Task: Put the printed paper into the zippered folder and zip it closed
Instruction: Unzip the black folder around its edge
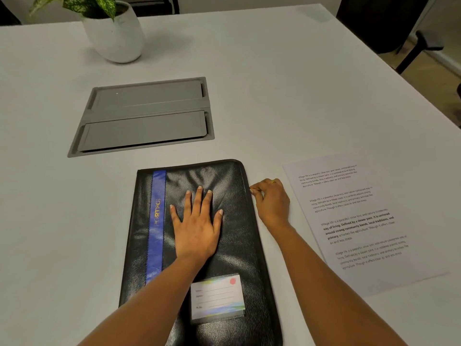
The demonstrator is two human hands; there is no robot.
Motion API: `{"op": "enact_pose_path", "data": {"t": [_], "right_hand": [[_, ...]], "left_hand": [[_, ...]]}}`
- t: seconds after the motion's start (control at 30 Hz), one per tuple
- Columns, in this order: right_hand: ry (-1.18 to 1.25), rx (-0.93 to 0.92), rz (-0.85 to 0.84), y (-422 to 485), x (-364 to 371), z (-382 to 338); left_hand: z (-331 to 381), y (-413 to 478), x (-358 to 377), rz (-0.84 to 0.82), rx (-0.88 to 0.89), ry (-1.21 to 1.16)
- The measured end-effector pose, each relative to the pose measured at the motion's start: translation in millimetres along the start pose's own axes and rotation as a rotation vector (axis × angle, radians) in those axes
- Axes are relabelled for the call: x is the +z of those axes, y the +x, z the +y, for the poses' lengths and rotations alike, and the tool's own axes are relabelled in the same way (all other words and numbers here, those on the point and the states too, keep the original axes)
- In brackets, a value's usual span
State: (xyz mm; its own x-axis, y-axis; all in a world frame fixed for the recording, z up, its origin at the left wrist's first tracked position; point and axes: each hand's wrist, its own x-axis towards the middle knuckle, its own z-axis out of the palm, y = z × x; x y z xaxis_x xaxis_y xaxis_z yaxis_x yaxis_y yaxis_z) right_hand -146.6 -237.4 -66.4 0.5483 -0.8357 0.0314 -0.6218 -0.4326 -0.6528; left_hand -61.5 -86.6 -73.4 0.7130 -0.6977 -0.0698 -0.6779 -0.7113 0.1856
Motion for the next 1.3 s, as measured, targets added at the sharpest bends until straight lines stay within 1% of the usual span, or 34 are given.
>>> {"op": "enact_pose_path", "data": {"t": [0.1,0.4,0.5,0.63,0.73,1.03,1.3], "right_hand": [[0.022,-0.014,-0.004,0,-1,1],[0.094,0.055,-0.018,11,1,0],[0.102,0.056,-0.063,19,2,-1],[0.105,0.01,-0.149,25,-2,1],[0.14,-0.021,-0.173,20,-7,5],[0.138,-0.035,-0.159,14,-8,6],[0.105,0.056,-0.068,21,1,-3]], "left_hand": [[1,0,0,0.011,-0.012,-0.006],[0,1,0,-0.02,0.005,0.008],[-1,1,0,-0.021,0.014,0.002],[0,1,0,-0.024,0.009,0.012],[-1,1,0,-0.017,0.003,0.005],[0,1,-1,-0.023,0.003,0.0],[0,1,0,-0.025,0.023,0.01]]}}
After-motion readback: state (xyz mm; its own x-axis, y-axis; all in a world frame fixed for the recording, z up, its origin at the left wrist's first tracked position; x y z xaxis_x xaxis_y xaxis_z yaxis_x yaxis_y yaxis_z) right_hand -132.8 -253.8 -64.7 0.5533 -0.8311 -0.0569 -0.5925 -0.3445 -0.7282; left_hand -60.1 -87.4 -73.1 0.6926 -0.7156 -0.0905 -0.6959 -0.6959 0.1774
